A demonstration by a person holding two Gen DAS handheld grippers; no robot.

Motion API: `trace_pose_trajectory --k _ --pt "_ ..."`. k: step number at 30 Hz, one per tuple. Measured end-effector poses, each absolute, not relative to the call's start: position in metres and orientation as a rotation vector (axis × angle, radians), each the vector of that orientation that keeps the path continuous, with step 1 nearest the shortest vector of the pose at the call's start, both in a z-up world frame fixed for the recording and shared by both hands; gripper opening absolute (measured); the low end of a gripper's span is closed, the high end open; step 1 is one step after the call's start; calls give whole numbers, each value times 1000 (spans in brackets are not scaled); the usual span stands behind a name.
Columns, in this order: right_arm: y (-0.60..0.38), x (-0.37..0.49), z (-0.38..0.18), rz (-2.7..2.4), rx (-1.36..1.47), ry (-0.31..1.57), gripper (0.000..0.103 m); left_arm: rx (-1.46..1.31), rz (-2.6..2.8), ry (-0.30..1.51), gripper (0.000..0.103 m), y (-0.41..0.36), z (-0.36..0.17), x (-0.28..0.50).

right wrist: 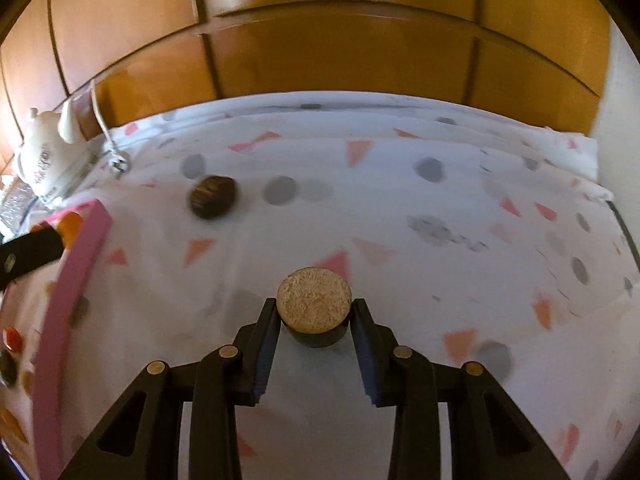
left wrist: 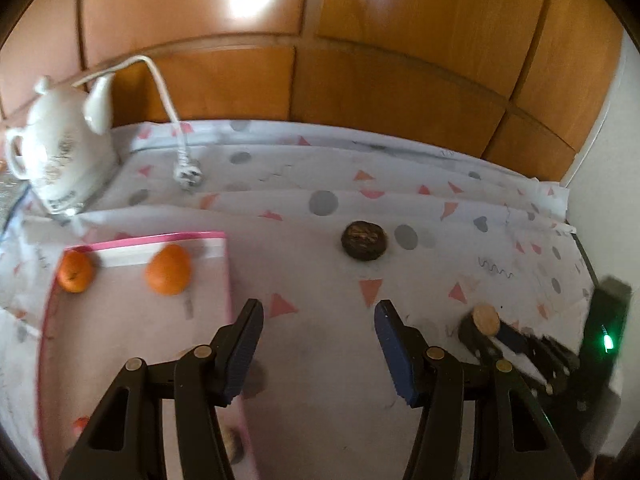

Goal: Organize fruits
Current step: 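Grasp the cut dark root piece with right tool while left tool grasps the dark round root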

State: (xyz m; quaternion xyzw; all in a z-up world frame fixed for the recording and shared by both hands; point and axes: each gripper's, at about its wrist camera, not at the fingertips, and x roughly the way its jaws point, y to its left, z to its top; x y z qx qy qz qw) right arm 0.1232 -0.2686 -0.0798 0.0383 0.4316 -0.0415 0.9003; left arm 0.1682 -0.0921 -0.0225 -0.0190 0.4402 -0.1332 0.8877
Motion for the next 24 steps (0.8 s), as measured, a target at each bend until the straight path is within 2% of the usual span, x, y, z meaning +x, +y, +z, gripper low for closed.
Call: trace_pose_trajectory --k 5,7,20,21,22,24 --pt "-281 111 -86 -97 92 878 36 2 -287 926 59 -119 -31 188" --pt "-282 111 -87 -94 99 873 36 11 -291 925 63 -129 -34 197" --pt "-283 110 -88 -79 133 853 37 95 -291 962 63 -171 -69 257" --pt "-283 110 -88 -79 133 852 37 88 -295 973 58 -171 -72 260" --pt "-284 111 -88 -78 136 851 37 78 -307 985 48 -170 -75 262" --pt "-283 110 -88 -78 136 850 37 71 -316 976 45 -168 -78 261"
